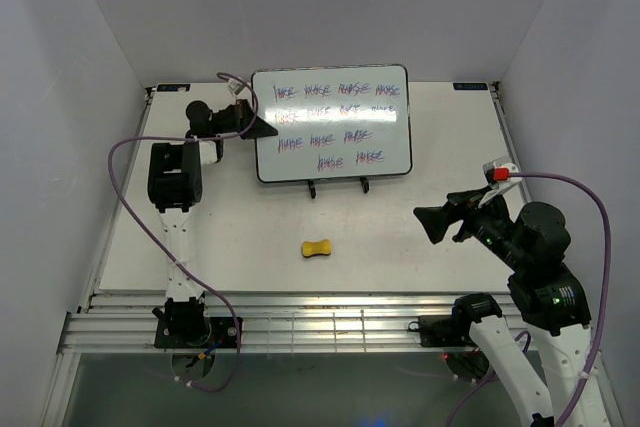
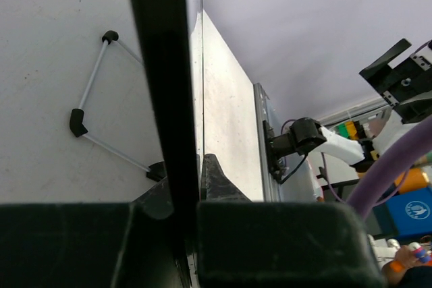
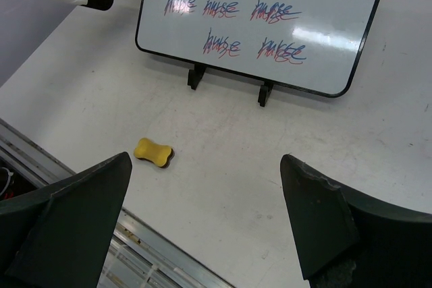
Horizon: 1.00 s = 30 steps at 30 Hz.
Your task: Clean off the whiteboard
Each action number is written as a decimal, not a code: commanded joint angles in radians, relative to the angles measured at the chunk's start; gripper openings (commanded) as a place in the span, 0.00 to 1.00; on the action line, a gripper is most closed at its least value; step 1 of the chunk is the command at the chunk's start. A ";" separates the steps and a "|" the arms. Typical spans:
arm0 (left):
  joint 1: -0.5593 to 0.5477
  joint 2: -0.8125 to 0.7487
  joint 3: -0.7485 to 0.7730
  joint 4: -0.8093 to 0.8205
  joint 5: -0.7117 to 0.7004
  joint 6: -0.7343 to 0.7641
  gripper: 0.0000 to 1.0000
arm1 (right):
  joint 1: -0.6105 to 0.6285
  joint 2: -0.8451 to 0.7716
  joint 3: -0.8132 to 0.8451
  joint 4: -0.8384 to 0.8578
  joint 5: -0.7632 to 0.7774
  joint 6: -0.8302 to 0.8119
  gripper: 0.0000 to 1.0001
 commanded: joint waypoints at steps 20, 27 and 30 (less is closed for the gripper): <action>0.015 -0.533 -0.057 -0.137 -0.279 0.137 0.00 | 0.005 0.193 -0.031 0.145 -0.320 0.019 0.98; 0.078 -0.771 -0.123 -0.382 -0.492 0.113 0.00 | 0.297 0.359 -0.058 0.309 -0.238 -0.082 0.99; 0.132 -0.856 -0.183 -0.407 -0.524 0.084 0.00 | 0.446 0.463 -0.049 0.361 -0.083 -0.220 0.98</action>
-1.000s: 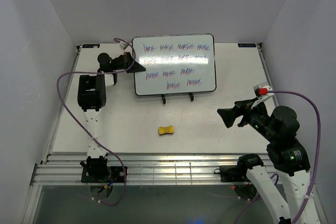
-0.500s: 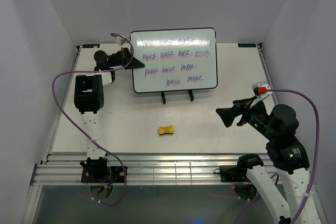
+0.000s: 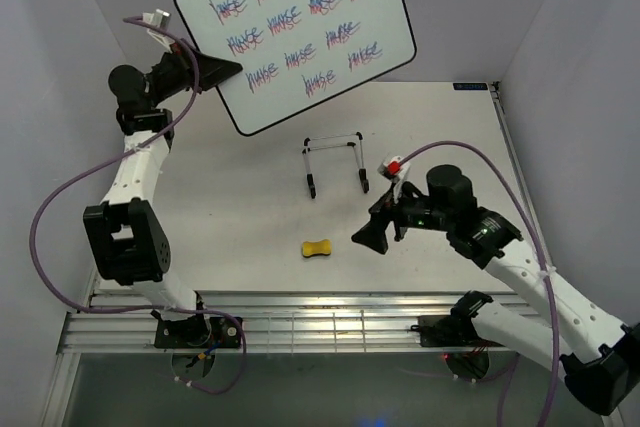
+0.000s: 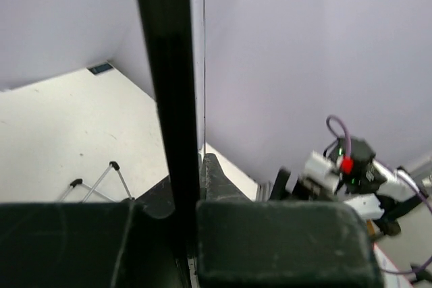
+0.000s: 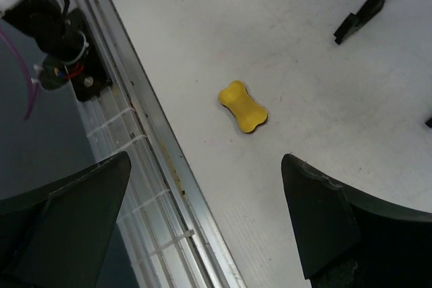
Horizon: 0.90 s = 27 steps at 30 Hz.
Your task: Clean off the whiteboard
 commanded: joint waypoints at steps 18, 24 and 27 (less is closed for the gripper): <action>0.294 -0.481 -0.203 -0.407 -0.214 -0.010 0.00 | 0.388 0.852 0.376 0.017 0.321 -0.540 0.81; 0.308 -0.486 -0.190 -0.435 -0.194 0.042 0.00 | 0.390 0.915 0.369 0.054 0.293 -0.598 0.75; 0.308 -0.487 -0.185 -0.464 -0.200 0.070 0.00 | 0.390 0.936 0.384 0.026 0.280 -0.615 0.73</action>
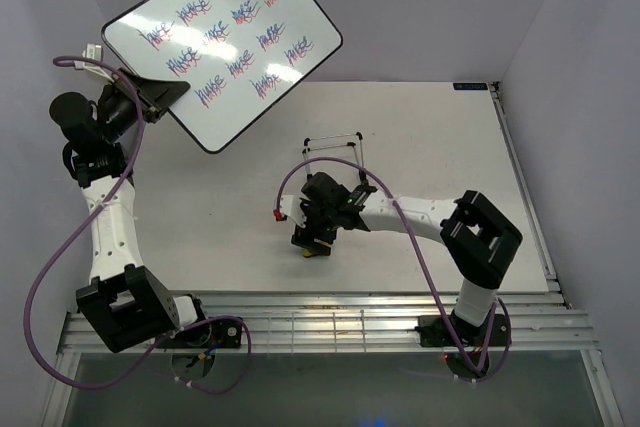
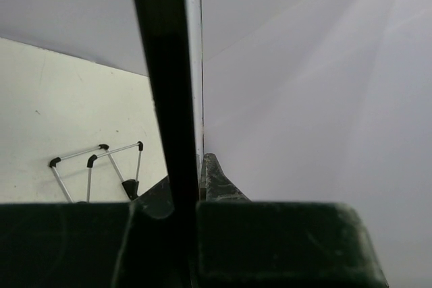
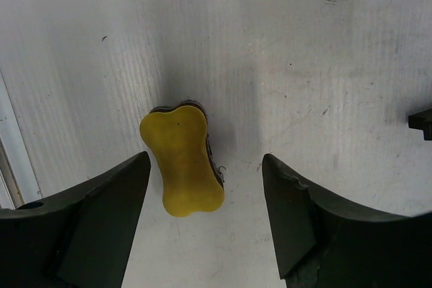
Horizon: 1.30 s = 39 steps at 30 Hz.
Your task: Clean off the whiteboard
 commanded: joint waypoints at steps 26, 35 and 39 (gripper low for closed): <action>0.010 -0.075 0.056 0.004 -0.052 0.134 0.00 | 0.002 0.012 0.004 -0.004 -0.086 -0.080 0.63; 0.010 -0.072 0.062 0.002 -0.042 0.139 0.00 | 0.002 0.009 0.012 -0.004 -0.073 -0.082 0.66; 0.010 -0.074 0.061 0.002 -0.041 0.142 0.00 | 0.002 0.018 0.012 -0.005 -0.067 -0.087 0.65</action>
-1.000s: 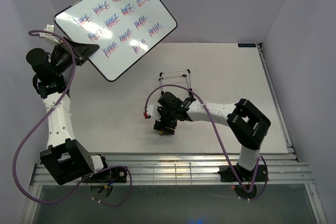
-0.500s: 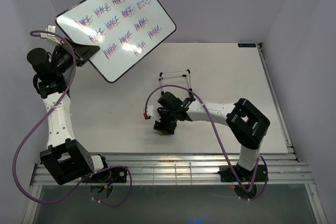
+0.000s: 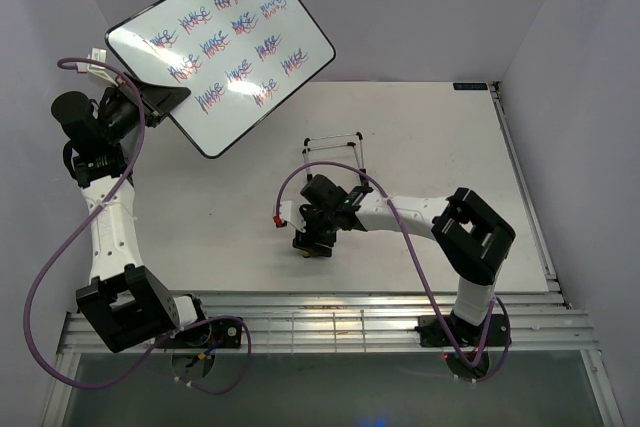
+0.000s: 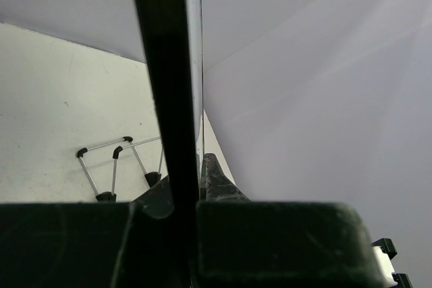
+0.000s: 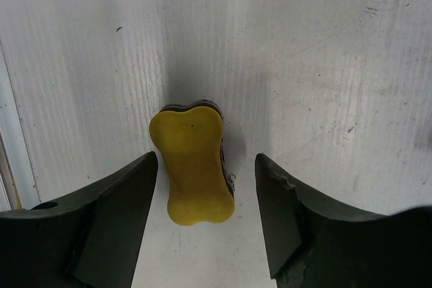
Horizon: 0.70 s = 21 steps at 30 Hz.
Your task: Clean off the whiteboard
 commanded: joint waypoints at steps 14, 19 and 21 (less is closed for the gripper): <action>0.008 -0.075 0.057 0.129 -0.025 0.000 0.00 | 0.001 0.018 -0.004 0.008 -0.004 -0.013 0.63; 0.006 -0.072 0.055 0.127 -0.026 0.001 0.00 | 0.001 0.021 -0.012 0.012 -0.011 -0.013 0.63; 0.006 -0.072 0.054 0.127 -0.026 0.003 0.00 | -0.001 0.018 -0.015 0.014 -0.013 -0.012 0.63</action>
